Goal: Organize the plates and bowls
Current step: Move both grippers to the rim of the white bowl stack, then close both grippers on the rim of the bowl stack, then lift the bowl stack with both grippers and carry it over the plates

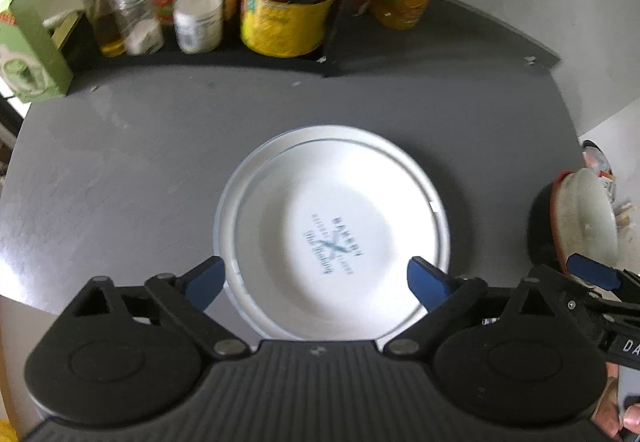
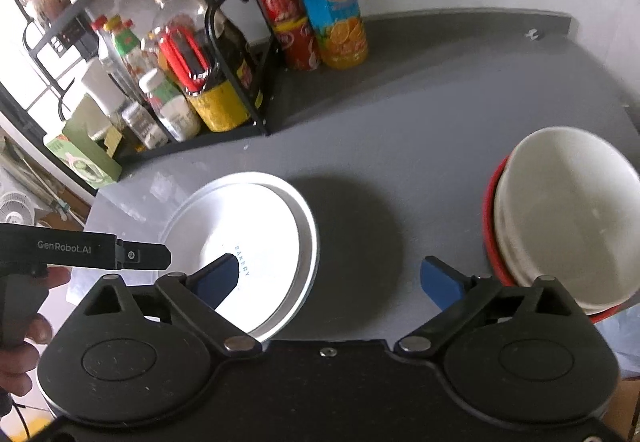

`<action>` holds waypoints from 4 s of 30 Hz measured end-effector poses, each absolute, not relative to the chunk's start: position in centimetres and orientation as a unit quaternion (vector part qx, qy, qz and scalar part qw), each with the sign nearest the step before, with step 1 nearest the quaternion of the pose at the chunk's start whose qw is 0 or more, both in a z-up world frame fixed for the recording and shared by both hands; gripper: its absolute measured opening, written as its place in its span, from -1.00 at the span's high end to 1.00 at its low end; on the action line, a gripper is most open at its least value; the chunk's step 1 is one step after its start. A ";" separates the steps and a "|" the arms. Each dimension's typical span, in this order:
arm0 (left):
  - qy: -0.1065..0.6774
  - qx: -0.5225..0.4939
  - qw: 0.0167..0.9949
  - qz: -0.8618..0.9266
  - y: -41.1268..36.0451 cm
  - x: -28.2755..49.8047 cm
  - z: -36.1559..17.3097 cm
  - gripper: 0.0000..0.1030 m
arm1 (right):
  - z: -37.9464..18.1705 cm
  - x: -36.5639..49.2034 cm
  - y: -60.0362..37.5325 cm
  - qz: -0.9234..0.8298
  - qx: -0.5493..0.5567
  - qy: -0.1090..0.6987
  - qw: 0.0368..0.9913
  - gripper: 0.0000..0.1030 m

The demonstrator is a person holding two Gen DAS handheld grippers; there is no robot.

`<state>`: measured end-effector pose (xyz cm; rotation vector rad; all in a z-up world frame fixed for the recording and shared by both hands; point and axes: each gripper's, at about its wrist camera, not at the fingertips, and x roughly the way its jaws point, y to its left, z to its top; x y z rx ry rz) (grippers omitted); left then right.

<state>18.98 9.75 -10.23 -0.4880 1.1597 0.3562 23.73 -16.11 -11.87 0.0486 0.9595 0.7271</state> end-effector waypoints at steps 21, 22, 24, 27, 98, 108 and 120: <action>0.524 -0.216 0.815 0.124 0.1 23.2 -5.8 -0.98 | -9.1 27.3 -26.3 0.355 0.047 0.413 0.837 -0.94; 0.524 -0.217 0.814 0.123 -0.2 23.4 -5.9 -0.98 | -9.2 27.5 -26.8 0.352 0.049 0.414 0.838 -0.94; 0.525 -0.213 0.815 0.121 -1.3 24.0 -6.0 -0.98 | -9.5 28.0 -27.8 0.345 0.054 0.415 0.840 -0.94; 0.525 -0.215 0.815 0.120 -2.4 24.8 -6.2 -0.98 | -9.9 28.7 -29.0 0.334 0.052 0.415 0.845 -0.94; 0.532 -0.314 0.780 0.098 -9.7 35.8 -17.1 0.46 | -21.0 39.8 -34.2 0.315 0.082 0.521 0.789 0.50; 0.511 -0.337 0.782 0.117 -6.3 33.5 -14.6 0.47 | -18.7 39.4 -31.1 0.342 0.074 0.512 0.784 0.50; 0.495 -0.352 0.781 0.146 -0.1 29.3 -11.9 0.47 | -16.1 36.9 -24.3 0.380 0.056 0.503 0.774 0.49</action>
